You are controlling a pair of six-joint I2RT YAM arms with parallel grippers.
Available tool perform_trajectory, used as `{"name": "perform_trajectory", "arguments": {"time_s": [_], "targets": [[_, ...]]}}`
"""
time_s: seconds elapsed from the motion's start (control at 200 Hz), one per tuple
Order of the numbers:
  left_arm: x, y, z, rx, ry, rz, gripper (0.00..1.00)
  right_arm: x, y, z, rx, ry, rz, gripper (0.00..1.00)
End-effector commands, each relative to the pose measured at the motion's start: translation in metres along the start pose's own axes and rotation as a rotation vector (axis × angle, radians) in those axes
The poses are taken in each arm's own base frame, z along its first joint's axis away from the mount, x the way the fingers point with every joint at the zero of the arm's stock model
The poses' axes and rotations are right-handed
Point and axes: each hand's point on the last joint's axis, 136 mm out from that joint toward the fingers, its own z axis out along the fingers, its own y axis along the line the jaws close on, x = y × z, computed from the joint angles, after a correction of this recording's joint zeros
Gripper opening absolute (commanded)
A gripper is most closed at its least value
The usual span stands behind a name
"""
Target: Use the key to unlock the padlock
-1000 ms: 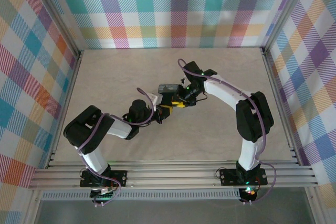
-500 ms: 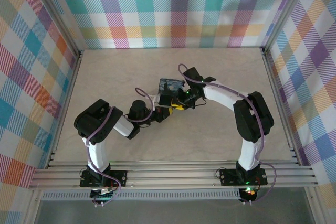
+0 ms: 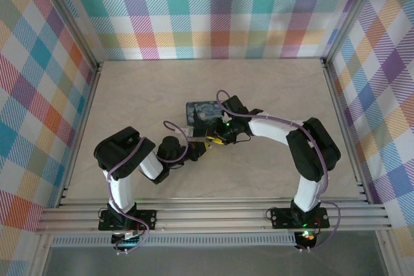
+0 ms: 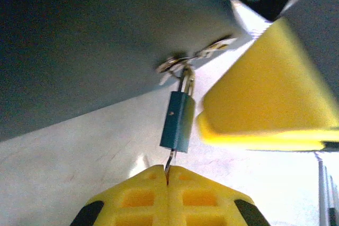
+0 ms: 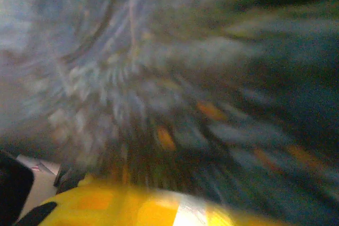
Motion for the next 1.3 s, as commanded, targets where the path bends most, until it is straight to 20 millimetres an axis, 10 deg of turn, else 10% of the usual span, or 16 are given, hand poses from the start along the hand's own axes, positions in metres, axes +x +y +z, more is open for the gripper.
{"name": "perform_trajectory", "arguments": {"time_s": [0.0, 1.295], "targets": [[0.007, 0.011, -0.002, -0.056, 0.007, -0.019, 0.00, 0.009, -0.005, -0.002, 0.004, 0.009, 0.069, 0.42], [0.011, -0.001, -0.003, -0.053, 0.047, 0.006, 0.00, -0.001, 0.003, 0.028, -0.007, -0.183, 0.082, 0.55]]}}
